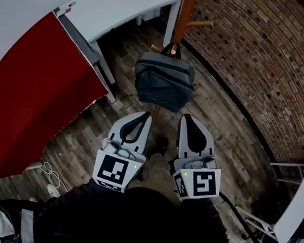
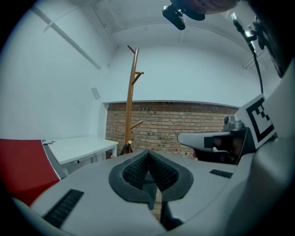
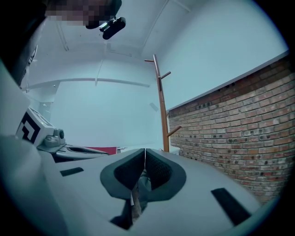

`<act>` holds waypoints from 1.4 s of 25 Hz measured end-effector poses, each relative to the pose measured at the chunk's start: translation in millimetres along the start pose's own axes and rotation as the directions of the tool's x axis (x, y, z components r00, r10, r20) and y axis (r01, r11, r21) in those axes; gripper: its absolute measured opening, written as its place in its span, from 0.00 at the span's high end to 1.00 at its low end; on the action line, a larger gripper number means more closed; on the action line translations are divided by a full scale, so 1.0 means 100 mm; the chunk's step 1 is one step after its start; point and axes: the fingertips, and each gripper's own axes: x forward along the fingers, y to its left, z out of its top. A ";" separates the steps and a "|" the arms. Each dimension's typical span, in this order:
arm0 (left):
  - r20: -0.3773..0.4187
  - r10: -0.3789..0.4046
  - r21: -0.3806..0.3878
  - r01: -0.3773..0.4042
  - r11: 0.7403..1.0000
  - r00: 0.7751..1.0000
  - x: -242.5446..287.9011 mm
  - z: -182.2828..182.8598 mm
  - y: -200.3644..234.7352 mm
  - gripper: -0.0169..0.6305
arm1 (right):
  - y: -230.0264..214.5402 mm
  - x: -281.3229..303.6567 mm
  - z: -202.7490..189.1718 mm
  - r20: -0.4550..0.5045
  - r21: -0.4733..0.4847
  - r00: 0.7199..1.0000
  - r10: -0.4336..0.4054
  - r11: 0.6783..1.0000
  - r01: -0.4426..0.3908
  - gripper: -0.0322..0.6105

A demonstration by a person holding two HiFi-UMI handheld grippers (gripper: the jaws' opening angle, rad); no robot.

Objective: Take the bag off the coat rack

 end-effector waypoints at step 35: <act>-0.043 0.211 0.061 -0.208 0.976 0.976 1.97 0.31 1.24 0.96 | -1.20 2.04 -0.03 -0.033 0.037 0.982 0.185 0.982 -0.184 0.94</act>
